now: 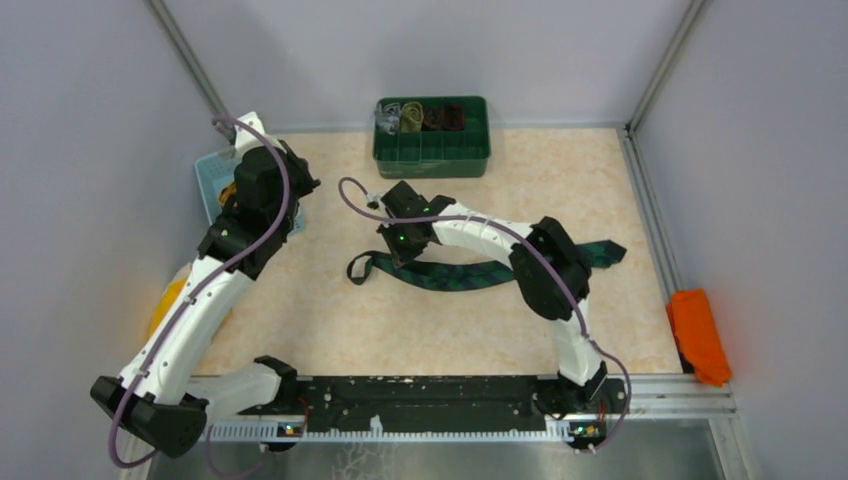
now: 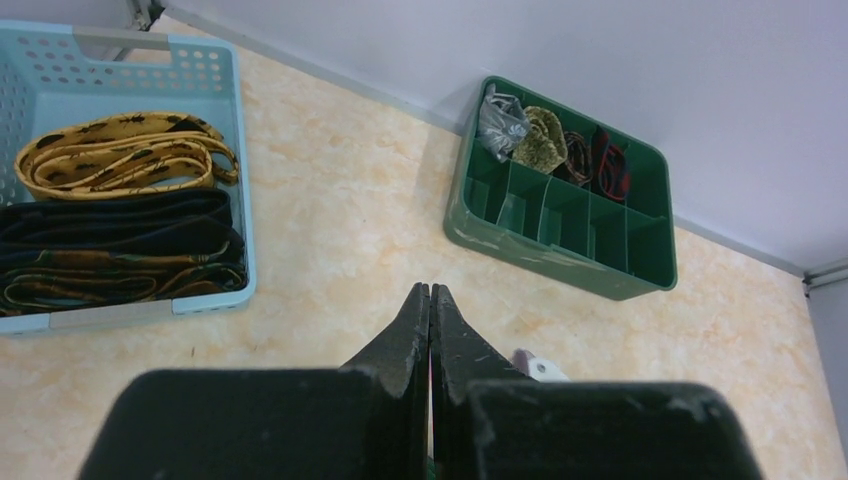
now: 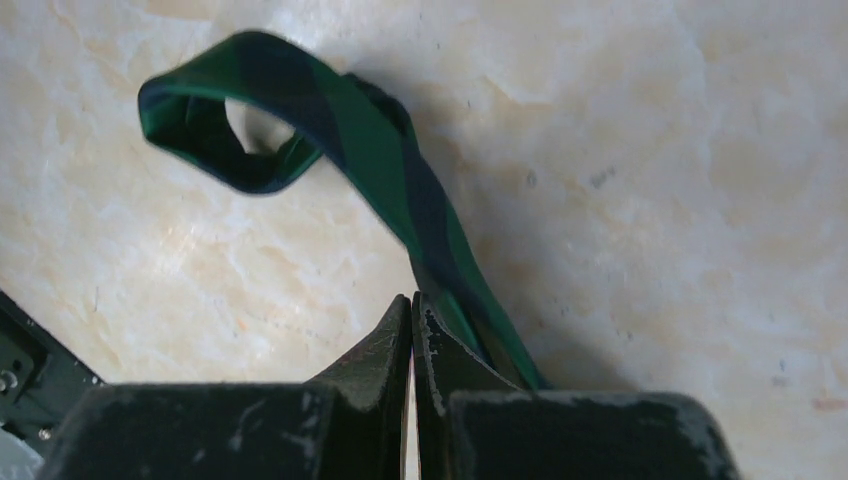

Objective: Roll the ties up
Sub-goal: Flatten out the tie at the center of the board.

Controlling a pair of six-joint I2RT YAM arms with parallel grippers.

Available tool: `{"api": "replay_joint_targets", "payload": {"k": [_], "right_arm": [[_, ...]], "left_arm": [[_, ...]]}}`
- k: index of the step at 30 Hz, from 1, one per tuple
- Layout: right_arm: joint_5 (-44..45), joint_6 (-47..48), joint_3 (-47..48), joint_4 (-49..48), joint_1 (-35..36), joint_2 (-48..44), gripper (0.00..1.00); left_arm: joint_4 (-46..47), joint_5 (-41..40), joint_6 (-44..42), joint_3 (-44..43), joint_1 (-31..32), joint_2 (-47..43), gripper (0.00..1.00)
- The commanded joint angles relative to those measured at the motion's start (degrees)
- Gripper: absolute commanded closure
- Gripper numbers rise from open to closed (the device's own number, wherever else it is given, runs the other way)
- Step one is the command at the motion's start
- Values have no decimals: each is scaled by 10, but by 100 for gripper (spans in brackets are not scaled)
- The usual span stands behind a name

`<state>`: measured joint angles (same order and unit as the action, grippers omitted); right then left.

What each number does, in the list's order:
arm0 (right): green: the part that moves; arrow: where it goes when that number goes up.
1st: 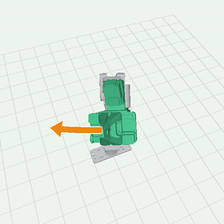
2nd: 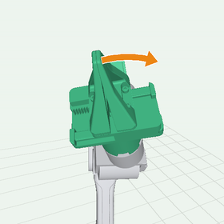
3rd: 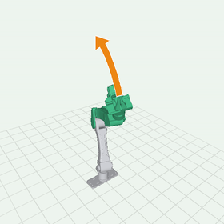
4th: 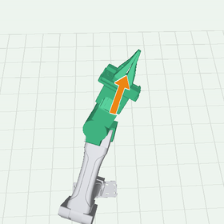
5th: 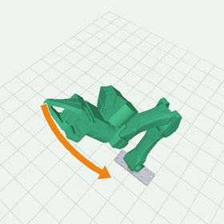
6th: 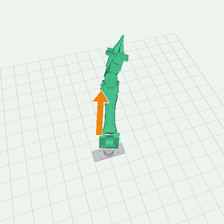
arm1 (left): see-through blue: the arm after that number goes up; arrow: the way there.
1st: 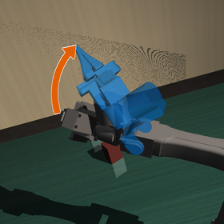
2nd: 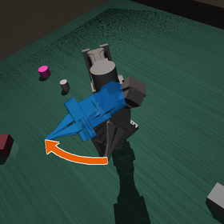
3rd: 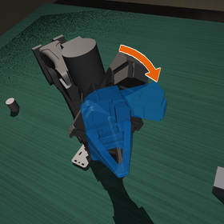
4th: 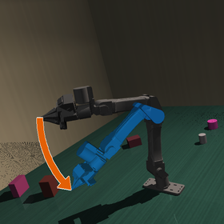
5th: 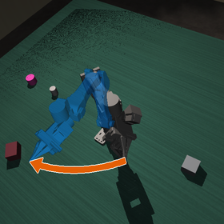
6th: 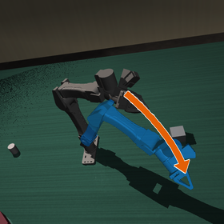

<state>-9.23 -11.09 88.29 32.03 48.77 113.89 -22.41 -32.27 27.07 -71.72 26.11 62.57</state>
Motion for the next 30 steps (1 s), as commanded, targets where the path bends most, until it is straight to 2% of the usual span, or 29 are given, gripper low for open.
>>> {"api": "replay_joint_targets", "payload": {"k": [1,4,8,14,16,23,26,30], "right_arm": [[-21,17,83,-8,-16,71,100],[-5,22,130,-4,-40,111,100],[-59,10,151,-19,-77,138,100],[-115,27,209,27,-87,177,100],[-126,28,181,15,-87,156,99],[-189,20,41,-61,-87,50,82],[-185,25,4,-72,-87,34,80],[-134,7,-41,-115,-87,3,78]], "left_arm": [[13,-10,-17,18,2,-1,100],[14,-12,-21,19,1,1,100],[24,-15,-24,28,1,-5,100],[42,-2,-35,37,1,-1,100],[42,-6,-34,39,1,0,99],[54,-4,-40,47,1,-1,96],[57,-3,-39,49,1,-1,96],[57,-2,-41,50,0,-4,97]]}}
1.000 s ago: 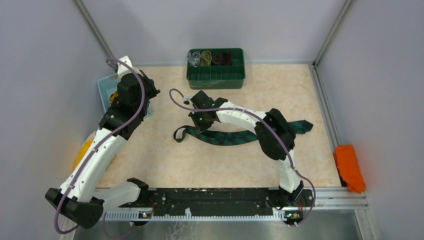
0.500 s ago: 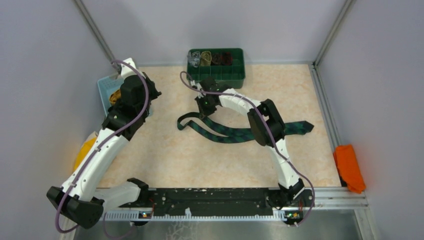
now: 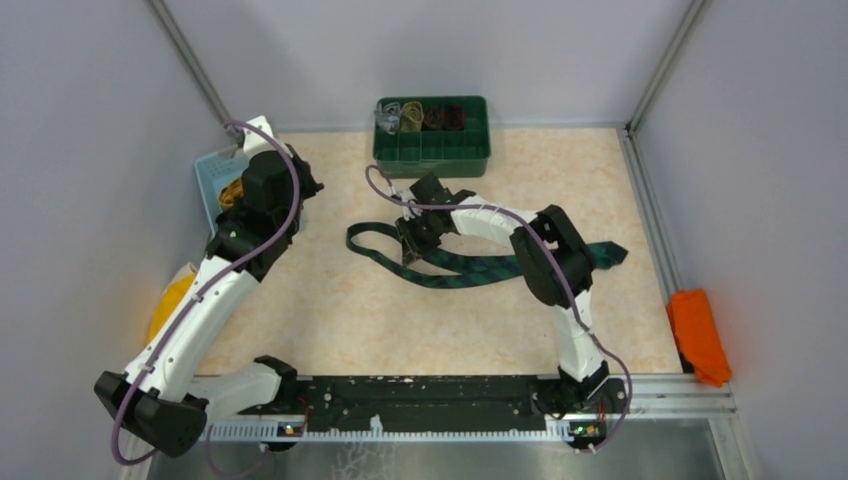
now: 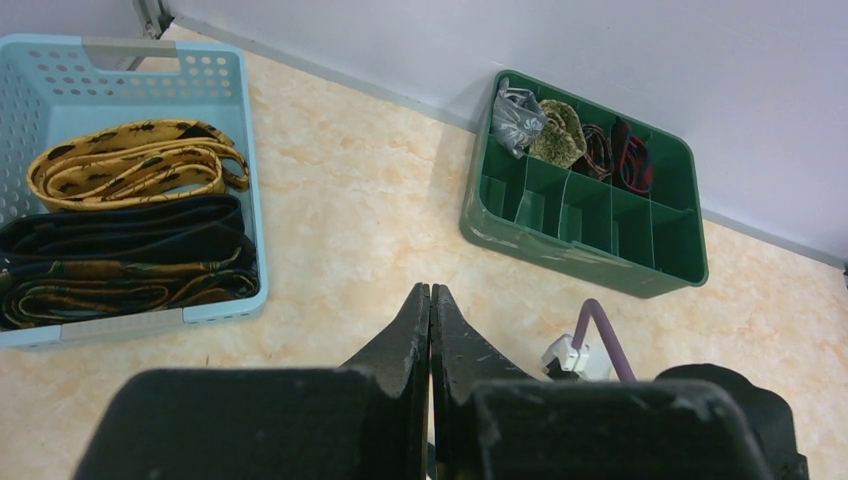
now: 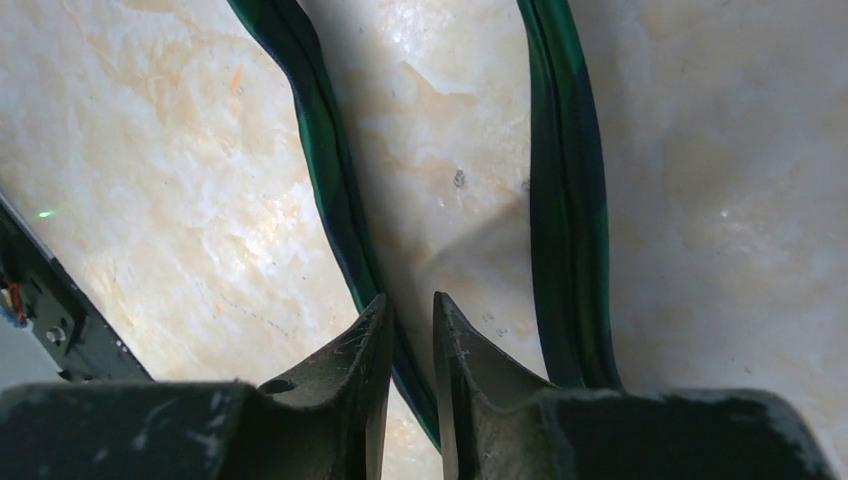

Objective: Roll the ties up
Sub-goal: Flatten out the tie at the center of the board.

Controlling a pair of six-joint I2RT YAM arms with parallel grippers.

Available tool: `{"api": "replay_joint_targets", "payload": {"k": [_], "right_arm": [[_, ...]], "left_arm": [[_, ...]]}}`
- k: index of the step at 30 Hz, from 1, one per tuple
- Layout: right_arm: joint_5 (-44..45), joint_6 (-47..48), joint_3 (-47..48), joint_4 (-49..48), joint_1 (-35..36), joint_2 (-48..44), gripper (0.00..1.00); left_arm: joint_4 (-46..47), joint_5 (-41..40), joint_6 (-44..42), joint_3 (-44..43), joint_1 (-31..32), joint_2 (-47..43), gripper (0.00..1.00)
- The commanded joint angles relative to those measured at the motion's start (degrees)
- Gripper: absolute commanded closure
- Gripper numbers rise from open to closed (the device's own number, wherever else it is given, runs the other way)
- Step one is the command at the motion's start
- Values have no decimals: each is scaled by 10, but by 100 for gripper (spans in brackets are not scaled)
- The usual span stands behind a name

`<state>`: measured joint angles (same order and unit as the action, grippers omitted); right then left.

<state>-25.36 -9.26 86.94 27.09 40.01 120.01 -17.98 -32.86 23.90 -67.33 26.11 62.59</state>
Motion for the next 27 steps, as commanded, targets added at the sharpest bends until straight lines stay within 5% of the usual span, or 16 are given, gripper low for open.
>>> {"api": "replay_joint_targets", "payload": {"k": [1,9,27], "right_arm": [[39,-12,-35,-75,2,-69,77],[56,18,-70,-81,27,-114,70],[51,37,-61,-67,37,-35,74]], "left_arm": [[17,7,-11,7,1,-6,97],[35,9,-19,24,1,-19,97],[44,7,-25,34,1,-16,96]]}}
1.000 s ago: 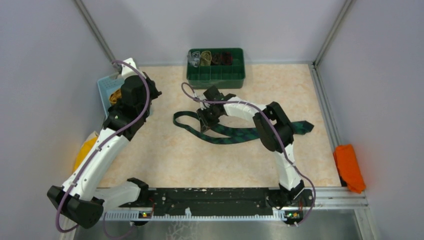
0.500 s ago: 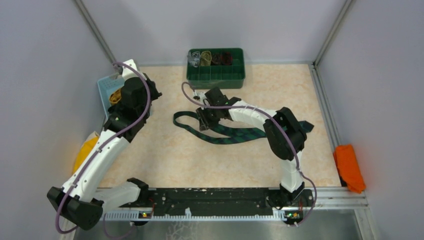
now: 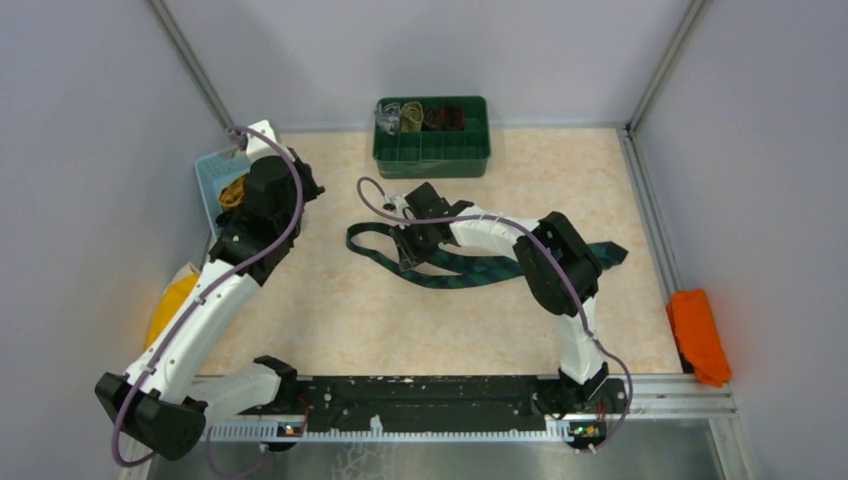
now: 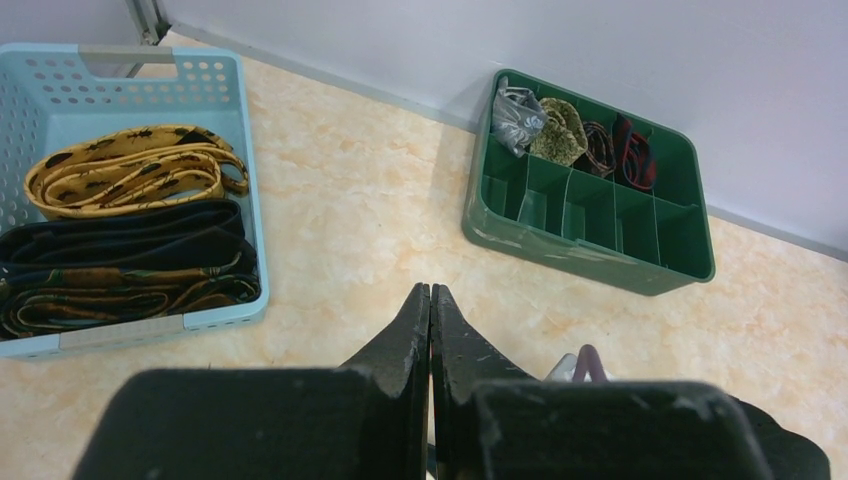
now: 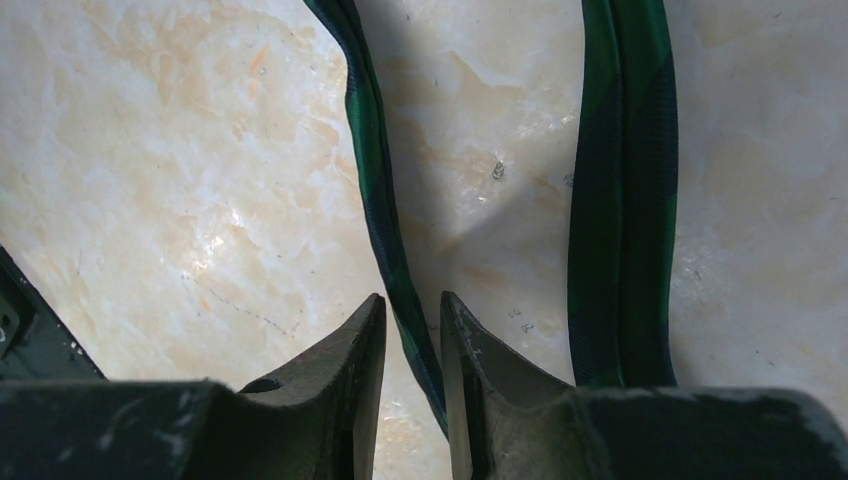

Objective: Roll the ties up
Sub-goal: Flatten out the tie at the center of the board.

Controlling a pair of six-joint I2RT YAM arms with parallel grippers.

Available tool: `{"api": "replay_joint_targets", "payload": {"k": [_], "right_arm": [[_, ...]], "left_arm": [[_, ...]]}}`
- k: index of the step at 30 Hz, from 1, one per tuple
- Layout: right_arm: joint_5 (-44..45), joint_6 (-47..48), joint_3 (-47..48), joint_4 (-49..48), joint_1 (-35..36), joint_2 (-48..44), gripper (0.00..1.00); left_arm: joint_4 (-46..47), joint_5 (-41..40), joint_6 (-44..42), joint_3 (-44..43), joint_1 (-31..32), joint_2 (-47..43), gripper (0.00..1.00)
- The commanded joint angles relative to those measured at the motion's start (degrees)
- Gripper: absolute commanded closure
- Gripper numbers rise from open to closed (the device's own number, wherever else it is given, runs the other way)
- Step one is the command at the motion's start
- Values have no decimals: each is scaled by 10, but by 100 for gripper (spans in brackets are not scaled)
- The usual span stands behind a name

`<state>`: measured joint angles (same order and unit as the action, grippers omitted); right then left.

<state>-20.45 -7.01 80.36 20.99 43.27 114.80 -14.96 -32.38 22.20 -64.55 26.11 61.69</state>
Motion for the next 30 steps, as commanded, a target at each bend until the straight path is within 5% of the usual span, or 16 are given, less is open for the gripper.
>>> {"api": "replay_joint_targets", "payload": {"k": [1,5,13,30], "right_arm": [[5,15,6,-5,4,20,80],[2,24,15,2,3,30,100],[45,46,62,22,4,14,100],[132,95,221,122,-28,128,100]], "left_arm": [[14,2,-8,6,1,-6,96],[14,2,-9,7,0,-5,96],[16,-1,-14,8,0,-4,96],[25,1,-25,6,0,17,97]]}}
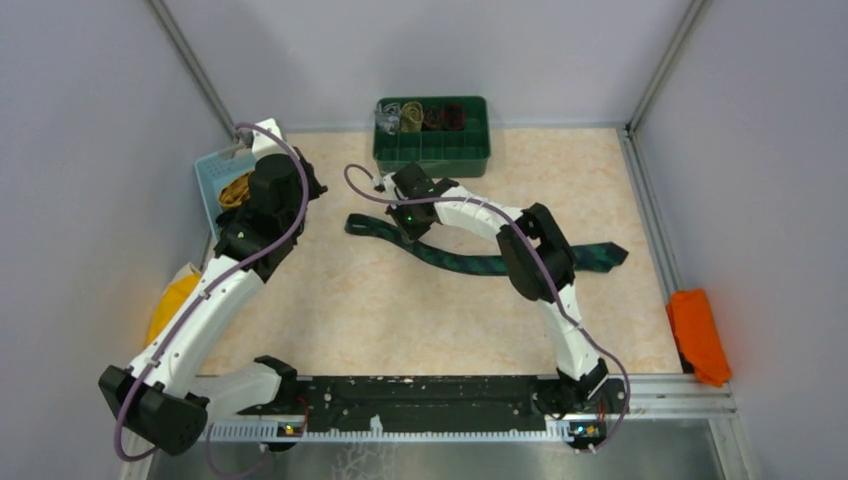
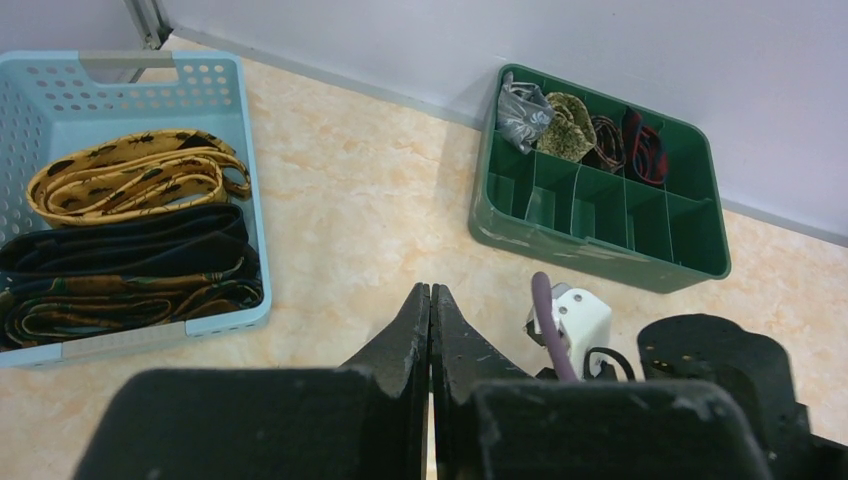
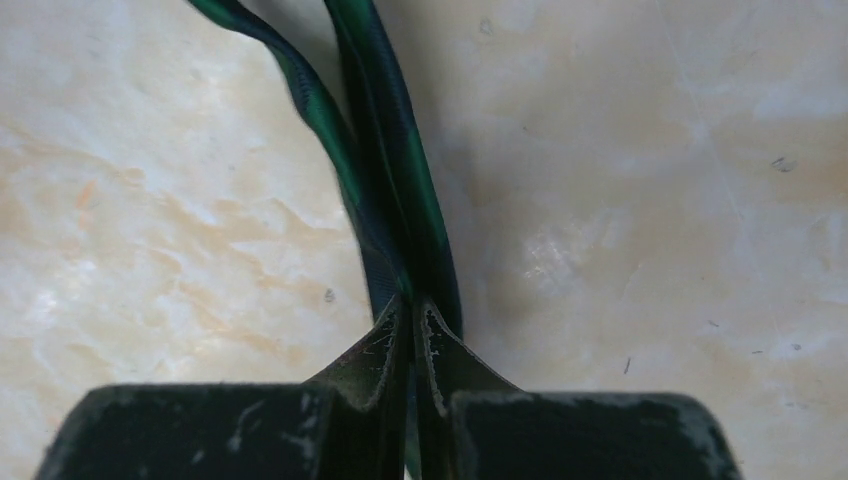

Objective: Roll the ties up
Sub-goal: Flatten out the tie at the center of the board.

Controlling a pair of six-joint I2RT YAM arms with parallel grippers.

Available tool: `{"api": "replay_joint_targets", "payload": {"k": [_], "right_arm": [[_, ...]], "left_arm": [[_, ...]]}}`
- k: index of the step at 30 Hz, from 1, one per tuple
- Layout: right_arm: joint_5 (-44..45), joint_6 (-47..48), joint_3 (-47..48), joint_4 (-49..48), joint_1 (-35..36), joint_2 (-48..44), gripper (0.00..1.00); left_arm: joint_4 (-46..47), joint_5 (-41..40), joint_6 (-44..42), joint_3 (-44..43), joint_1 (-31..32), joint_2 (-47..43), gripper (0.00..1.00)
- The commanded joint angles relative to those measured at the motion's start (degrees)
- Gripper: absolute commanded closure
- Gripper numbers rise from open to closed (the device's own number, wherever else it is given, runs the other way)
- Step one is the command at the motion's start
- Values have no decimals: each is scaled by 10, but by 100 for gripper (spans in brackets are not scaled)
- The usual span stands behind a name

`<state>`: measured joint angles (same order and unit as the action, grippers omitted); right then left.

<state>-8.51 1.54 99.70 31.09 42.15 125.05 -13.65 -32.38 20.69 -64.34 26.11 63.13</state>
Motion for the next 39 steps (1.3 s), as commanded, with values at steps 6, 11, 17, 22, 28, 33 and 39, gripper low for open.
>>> {"api": "replay_joint_targets", "payload": {"k": [6,11,17,22,28,33,39], "right_arm": [[25,1,35,0,-33,37,90],[20,-5,37,-18,-33,19,71],[51,-42,9,-29,-32,-44,70],[114,-100,-133,-42,-33,-189,70],[161,-192,-324,-30,-43,-321,100],[153,-248,-430,-63,-89,-355,100],[127,-257,-461,-78,-172,-331,100]], "left_arm": [[19,4,-9,9,0,3,97],[20,0,-11,9,0,14,96],[30,-9,-14,11,0,20,93],[56,-10,-21,12,-1,33,92],[73,34,-12,4,-2,67,95],[76,66,-6,-2,-3,83,100],[96,78,-11,12,-3,93,100]]}}
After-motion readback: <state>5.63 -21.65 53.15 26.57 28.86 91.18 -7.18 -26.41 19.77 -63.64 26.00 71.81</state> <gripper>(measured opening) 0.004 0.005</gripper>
